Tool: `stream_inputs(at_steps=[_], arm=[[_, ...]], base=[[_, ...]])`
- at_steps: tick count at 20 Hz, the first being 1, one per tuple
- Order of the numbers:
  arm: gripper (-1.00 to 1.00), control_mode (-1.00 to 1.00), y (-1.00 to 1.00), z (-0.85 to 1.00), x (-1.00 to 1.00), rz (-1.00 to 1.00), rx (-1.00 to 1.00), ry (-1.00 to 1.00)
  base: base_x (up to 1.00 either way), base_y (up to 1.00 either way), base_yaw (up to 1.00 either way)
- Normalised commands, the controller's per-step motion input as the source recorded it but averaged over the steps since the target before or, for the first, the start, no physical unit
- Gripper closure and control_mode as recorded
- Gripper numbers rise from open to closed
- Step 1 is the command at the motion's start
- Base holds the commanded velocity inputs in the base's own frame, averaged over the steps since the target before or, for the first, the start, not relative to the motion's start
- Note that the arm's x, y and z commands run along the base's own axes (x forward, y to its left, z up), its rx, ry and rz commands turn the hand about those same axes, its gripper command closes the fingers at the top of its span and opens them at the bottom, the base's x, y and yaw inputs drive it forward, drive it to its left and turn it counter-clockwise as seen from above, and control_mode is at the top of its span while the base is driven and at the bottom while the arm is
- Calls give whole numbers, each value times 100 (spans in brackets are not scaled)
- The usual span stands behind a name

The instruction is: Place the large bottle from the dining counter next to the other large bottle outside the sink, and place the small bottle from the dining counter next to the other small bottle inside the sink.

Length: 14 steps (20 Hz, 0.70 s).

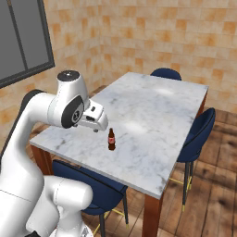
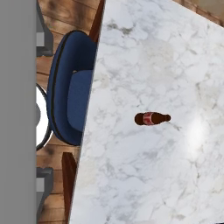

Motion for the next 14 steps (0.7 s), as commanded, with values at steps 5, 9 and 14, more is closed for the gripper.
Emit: stream_inputs(at_steps=[5,9,14], arm=[[-100,-100,0,-16,14,4,-1,1],[-100,-100,-1,-14,20,4,-1,2],[-100,-100,-9,-9,18,4,0,1]], base=[[0,0,0],[0,0,0],[0,0,0]])
